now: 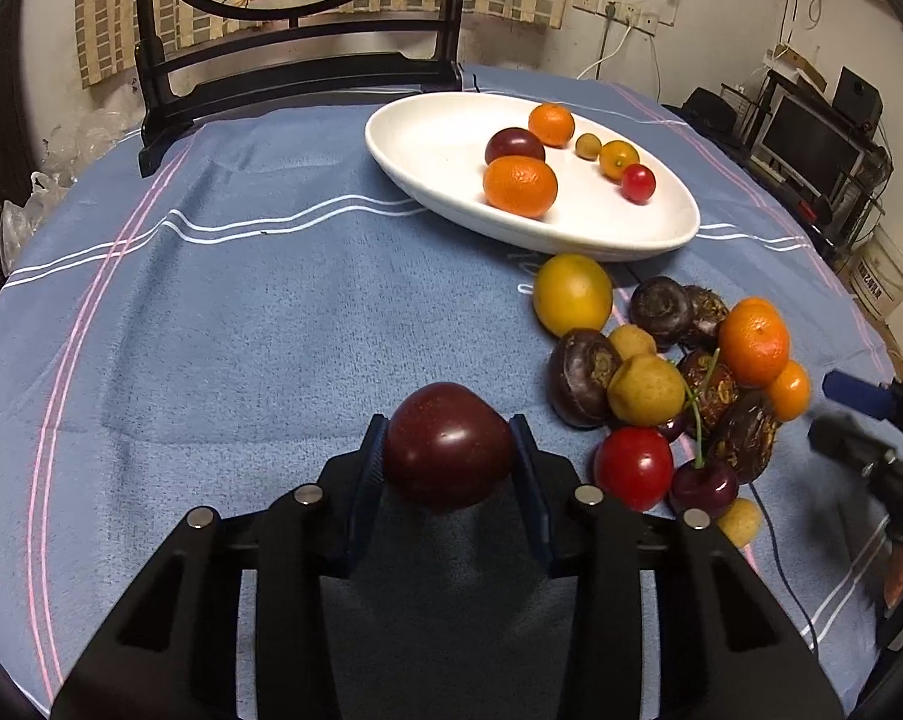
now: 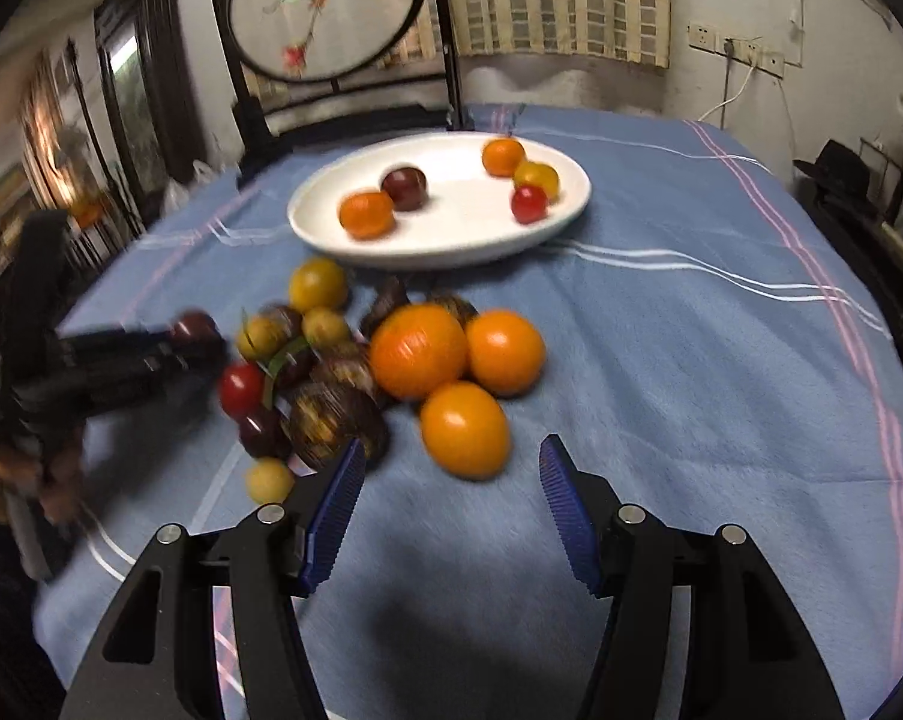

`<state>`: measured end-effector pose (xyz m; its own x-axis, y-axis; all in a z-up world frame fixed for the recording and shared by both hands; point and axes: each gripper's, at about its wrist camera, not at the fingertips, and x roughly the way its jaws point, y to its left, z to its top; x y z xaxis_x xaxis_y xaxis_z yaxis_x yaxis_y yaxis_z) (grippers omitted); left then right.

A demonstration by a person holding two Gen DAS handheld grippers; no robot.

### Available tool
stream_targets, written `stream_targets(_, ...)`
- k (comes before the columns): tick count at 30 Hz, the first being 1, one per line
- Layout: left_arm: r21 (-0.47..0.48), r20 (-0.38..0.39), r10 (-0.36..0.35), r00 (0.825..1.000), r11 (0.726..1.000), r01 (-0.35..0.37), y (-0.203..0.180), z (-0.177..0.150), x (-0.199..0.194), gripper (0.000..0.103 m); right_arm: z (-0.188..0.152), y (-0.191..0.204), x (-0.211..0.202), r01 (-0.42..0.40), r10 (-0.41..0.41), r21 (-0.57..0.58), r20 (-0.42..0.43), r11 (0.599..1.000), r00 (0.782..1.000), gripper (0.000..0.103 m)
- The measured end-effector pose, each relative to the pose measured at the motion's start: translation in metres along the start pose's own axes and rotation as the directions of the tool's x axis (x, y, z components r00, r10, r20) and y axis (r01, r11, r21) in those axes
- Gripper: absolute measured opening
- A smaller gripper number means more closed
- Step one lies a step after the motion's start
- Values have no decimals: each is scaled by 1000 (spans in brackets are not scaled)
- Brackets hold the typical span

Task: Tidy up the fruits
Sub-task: 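Grasp another dark red plum with the left tool while the right tool grasps an orange, then carry the plum and orange to the white plate and open both tools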

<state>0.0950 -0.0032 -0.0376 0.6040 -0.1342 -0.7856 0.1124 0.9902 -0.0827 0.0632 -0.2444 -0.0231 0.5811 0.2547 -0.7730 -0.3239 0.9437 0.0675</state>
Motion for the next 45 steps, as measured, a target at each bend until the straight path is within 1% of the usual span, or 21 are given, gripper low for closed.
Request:
stream_targets(4, 2, 0, -5, 1000, 1000, 5, -1, 0, 0, 39, -1, 3, 12, 52, -54, -44, -58, 998, 997, 60)
stream_targets(7, 1, 5, -7, 1000, 1000, 7, -1, 0, -2, 39, 4, 6, 23, 72, -77, -63, -81, 995, 994, 59)
stream_targets(8, -1, 6, -9, 1000, 1000, 9, -1, 0, -2, 39, 6, 6, 27, 81, -87, -68, -89, 994, 992, 57)
stream_targets(9, -2, 7, -11, 1000, 1000, 11, -1, 0, -2, 39, 9, 7, 32, 88, -95, -72, -97, 993, 991, 51)
stream_targets(11, -1, 6, -14, 1000, 1000, 14, -1, 0, -2, 39, 12, 8, 35, 73, -80, -73, -94, 995, 992, 47)
stream_targets(13, 1, 3, -17, 1000, 1000, 17, -2, -1, -2, 39, 15, 10, 38, 65, -71, -79, -79, 995, 994, 41)
stream_targets(14, 7, 2, -20, 1000, 1000, 20, -4, -1, -1, 39, 15, 10, 39, 71, -77, -82, -76, 994, 994, 36)
stream_targets(18, 15, -3, -26, 1000, 1000, 26, -5, -1, 0, 39, 13, 7, 35, 60, -64, -61, -72, 996, 995, 36)
stream_targets(21, 6, -7, -25, 1000, 1000, 25, -3, -1, 2, 39, 9, -1, 24, 35, -35, -8, -55, 999, 998, 36)
stream_targets(23, -3, -11, -34, 999, 999, 34, -1, -1, 2, 39, 9, -10, 9, 10, -9, 47, -6, 999, 1000, 36)
stream_targets(25, -25, -16, -60, 998, 998, 60, 1, -1, 1, 39, 11, -17, -2, -20, 17, 90, 31, 996, 999, 36)
stream_targets(26, -27, -15, -57, 998, 998, 57, 1, -1, 0, 39, 14, -18, -7, -29, 25, 101, 44, 994, 999, 36)
stream_targets(28, -27, -6, -45, 999, 999, 45, 0, 0, -4, 39, 23, -17, -15, -57, 50, 105, 76, 993, 996, 36)
stream_targets(32, -39, 32, -50, 998, 998, 52, -3, 8, -20, 39, 49, -2, -22, -84, 76, 58, 126, 995, 989, 35)
stream_targets(35, -27, 32, -43, 999, 999, 44, -7, 16, -23, 39, 72, 9, -19, -110, 103, 39, 150, 993, 983, 35)
stream_targets(37, -20, 32, -21, 999, 1000, 22, -9, 26, -23, 39, 89, 16, -11, -127, 119, 44, 146, 991, 982, 35)
stream_targets(40, -25, 43, -21, 999, 999, 23, -10, 46, -21, 39, 108, 24, 4, -118, 111, 44, 134, 992, 985, 35)
stream_targets(43, -22, 60, 1, 998, 1000, 0, -10, 70, -11, 39, 116, 23, 22, -115, 106, 71, 121, 991, 987, 36)
stream_targets(45, -37, 61, 13, 998, 999, -11, -7, 86, -2, 39, 115, 20, 34, -115, 104, 92, 114, 989, 988, 36)
